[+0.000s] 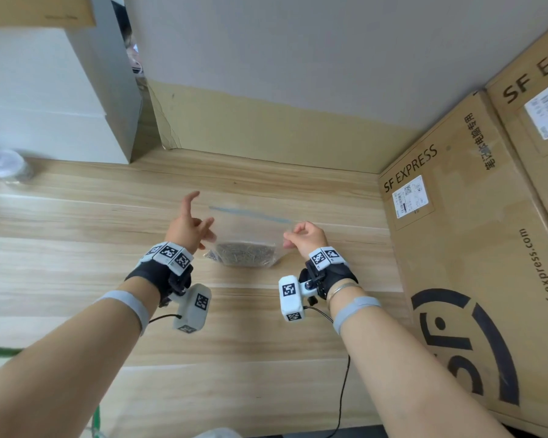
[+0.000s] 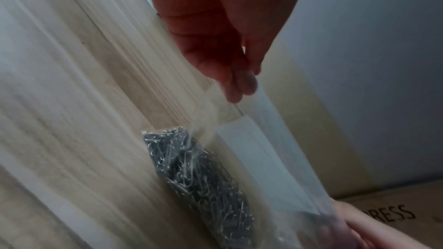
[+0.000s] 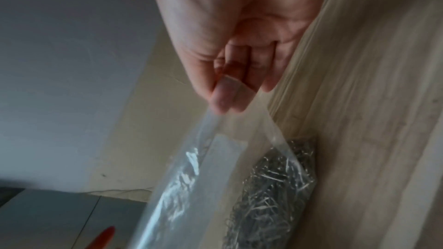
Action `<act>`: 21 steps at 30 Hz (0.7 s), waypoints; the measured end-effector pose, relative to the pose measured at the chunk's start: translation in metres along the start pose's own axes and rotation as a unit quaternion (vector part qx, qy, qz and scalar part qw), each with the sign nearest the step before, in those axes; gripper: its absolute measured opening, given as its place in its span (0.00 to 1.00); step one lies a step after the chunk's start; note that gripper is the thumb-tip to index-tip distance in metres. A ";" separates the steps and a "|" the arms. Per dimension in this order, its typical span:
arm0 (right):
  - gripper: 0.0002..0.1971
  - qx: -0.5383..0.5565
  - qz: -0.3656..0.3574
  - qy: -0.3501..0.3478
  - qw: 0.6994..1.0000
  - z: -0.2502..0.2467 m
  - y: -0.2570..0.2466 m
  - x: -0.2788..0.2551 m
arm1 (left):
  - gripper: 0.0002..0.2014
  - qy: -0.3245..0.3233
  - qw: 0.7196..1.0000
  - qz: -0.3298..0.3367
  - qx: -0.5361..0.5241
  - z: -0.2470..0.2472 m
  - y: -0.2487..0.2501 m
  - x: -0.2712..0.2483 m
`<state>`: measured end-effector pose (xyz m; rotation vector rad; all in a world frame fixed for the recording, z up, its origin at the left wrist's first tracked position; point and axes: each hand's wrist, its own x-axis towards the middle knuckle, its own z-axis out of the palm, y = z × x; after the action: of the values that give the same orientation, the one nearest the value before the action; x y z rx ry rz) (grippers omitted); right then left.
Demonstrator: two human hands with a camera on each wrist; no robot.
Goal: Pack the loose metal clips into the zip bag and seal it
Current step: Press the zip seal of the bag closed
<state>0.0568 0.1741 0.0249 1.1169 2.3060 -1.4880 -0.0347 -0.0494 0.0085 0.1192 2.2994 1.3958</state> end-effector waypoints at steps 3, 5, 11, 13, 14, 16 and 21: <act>0.11 -0.054 -0.012 -0.003 0.998 0.004 0.000 0.002 | 0.19 -0.005 0.999 -0.013 0.051 0.004 -0.002 0.002; 0.13 -0.087 -0.025 -0.028 0.996 0.005 0.002 0.004 | 0.13 -0.023 0.997 -0.016 0.073 0.004 -0.005 0.004; 0.22 -0.204 0.006 -0.148 0.968 -0.003 0.029 0.020 | 0.47 -0.138 0.984 0.011 0.112 -0.001 -0.028 -0.001; 0.29 -0.261 -0.019 -0.180 0.948 0.000 0.039 0.022 | 0.49 -0.163 0.978 0.006 0.134 0.003 -0.033 0.000; 0.30 -0.290 -0.036 -0.181 0.939 0.003 0.041 0.023 | 0.45 -0.166 0.975 0.006 0.148 0.007 -0.035 0.001; 0.32 -0.308 -0.066 -0.153 0.937 0.011 0.044 0.023 | 0.37 -0.144 0.972 0.015 0.188 0.017 -0.040 0.005; 0.23 -0.180 -0.011 -0.049 0.982 0.027 0.047 0.032 | 0.11 -0.086 0.978 -0.042 0.188 0.031 -0.034 0.018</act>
<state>0.0591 0.1772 -0.0381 0.8997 2.3959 -1.0438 -0.0330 -0.0346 -0.0386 0.2446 2.3636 0.8602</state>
